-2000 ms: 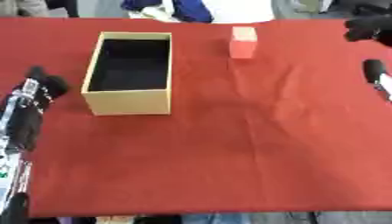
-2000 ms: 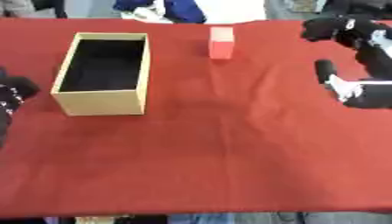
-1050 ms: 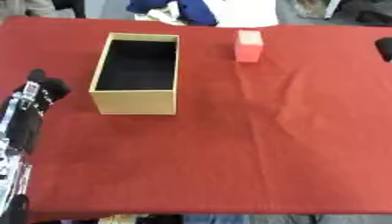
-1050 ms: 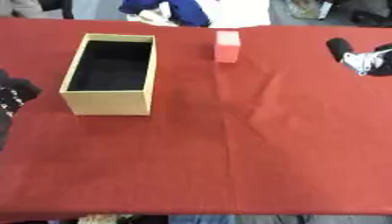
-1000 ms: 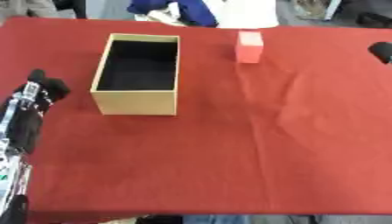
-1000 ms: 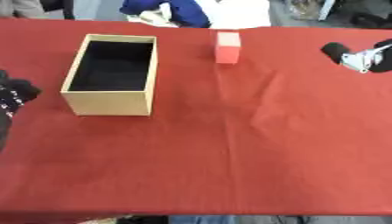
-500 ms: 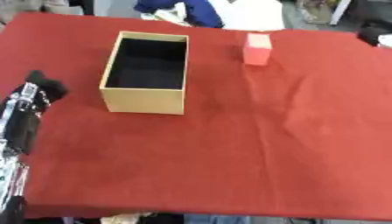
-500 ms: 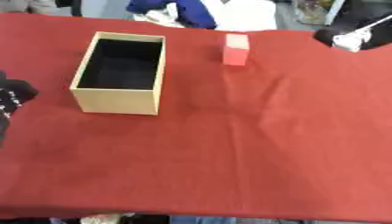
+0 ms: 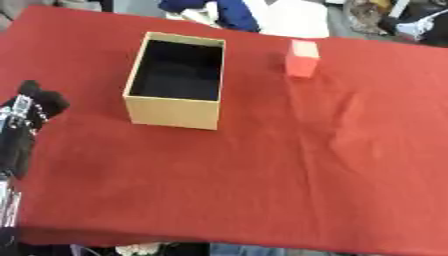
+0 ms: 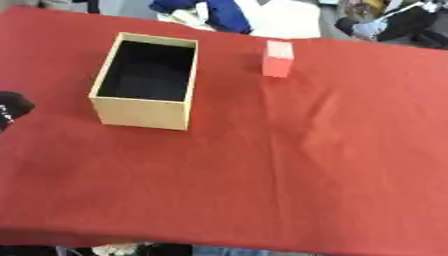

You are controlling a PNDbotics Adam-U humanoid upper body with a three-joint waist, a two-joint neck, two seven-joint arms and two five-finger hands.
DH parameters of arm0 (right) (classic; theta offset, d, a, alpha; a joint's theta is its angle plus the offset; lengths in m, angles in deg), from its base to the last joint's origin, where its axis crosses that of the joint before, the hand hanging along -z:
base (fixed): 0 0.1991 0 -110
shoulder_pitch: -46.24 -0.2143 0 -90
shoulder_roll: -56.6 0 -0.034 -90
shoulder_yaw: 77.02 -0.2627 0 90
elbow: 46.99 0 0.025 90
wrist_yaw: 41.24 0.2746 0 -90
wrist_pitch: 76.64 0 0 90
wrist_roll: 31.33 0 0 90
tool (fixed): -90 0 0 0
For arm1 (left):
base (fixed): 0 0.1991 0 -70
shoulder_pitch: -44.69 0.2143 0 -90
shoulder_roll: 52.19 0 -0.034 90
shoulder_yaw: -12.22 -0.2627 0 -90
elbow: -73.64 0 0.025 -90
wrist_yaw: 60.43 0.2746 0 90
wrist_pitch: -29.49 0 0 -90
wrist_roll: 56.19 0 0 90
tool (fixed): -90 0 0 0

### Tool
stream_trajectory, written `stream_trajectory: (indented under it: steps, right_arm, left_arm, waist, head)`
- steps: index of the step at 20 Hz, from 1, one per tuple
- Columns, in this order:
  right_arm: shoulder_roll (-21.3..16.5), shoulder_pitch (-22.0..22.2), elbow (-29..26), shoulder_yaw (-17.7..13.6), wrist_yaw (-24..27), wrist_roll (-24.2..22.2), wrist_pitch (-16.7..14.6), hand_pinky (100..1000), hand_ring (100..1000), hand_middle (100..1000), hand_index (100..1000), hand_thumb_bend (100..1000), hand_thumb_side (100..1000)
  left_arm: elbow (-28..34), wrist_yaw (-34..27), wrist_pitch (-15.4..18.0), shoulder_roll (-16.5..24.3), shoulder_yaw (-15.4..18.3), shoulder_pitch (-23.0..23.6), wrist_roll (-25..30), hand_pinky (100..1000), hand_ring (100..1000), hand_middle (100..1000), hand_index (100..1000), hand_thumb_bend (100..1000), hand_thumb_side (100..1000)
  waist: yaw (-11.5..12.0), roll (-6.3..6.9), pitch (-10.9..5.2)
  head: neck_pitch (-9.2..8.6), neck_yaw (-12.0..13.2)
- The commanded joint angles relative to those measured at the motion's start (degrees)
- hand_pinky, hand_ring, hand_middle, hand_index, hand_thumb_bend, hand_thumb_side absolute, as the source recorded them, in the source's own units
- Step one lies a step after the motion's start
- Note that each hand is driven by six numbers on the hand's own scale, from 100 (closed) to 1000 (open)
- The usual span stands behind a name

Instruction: Pick up objects on the table and place them in the box.

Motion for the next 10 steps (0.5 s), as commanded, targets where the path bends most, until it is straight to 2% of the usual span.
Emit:
stream_trajectory:
  steps: [1, 7, 10]
  right_arm:
    - [1.18, -2.4, 3.81, -2.23, -3.36, -2.51, -3.31, 848, 942, 891, 896, 279, 391]
    - [4.82, -4.62, 10.9, -5.19, -12.63, 2.81, -2.49, 855, 952, 881, 903, 200, 407]
    - [5.6, -5.18, 14.33, -6.51, -15.67, 5.39, -1.71, 859, 958, 878, 907, 163, 415]
  left_arm:
    - [0.92, -0.29, 0.11, 1.35, -0.3, -1.03, 0.33, 857, 712, 571, 643, 261, 773]
    - [0.95, -0.57, 0.23, 1.51, -0.78, -1.67, 0.76, 856, 712, 571, 642, 262, 770]
    - [1.04, -0.81, 0.25, 1.55, -1.07, -2.3, 1.04, 855, 712, 571, 642, 263, 768]
  waist:
    - [0.49, 0.2, -0.97]
    - [2.59, 0.06, -0.77]
    - [3.84, -0.11, -0.53]
  head:
    - [0.28, -1.09]
    - [0.28, -2.75]
    - [0.28, -3.82]
